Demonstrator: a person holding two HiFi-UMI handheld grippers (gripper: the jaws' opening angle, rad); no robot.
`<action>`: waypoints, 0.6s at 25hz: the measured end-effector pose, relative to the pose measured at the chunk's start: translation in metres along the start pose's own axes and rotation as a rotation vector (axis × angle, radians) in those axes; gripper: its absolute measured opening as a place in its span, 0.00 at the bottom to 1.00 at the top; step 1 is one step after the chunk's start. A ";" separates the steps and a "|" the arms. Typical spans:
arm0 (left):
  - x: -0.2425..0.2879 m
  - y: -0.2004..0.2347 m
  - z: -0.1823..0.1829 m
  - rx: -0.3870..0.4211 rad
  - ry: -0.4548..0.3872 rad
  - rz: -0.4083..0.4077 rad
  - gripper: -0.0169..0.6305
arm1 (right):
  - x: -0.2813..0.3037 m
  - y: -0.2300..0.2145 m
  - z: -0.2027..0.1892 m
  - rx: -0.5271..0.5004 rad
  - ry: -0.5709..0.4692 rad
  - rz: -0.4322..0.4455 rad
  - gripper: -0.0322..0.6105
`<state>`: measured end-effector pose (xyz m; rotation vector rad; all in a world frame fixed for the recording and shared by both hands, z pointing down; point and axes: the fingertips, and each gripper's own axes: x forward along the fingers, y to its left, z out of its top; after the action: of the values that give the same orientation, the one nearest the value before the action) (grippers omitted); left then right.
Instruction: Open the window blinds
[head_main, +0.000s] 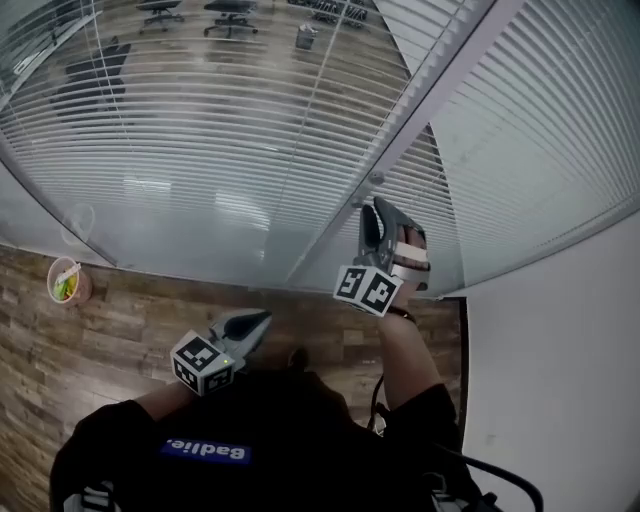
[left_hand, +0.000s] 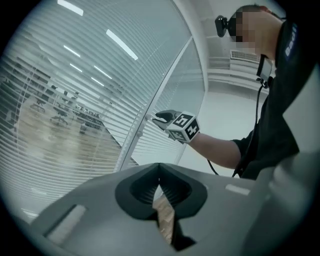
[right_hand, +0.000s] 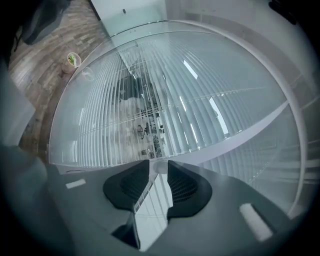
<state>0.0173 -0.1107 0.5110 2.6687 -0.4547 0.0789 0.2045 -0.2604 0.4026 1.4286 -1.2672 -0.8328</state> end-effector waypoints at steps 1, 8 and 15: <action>-0.001 -0.001 0.003 -0.016 0.004 -0.018 0.03 | -0.002 -0.003 0.004 0.000 0.010 0.004 0.23; 0.005 -0.005 0.000 -0.020 0.005 -0.045 0.03 | -0.011 0.014 -0.005 -0.017 0.035 0.033 0.23; 0.014 -0.049 -0.004 0.030 -0.028 0.024 0.03 | -0.053 0.014 -0.021 0.029 -0.046 0.034 0.23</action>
<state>0.0463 -0.0717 0.4962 2.6971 -0.4980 0.0563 0.2091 -0.2034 0.4154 1.4140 -1.3399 -0.8319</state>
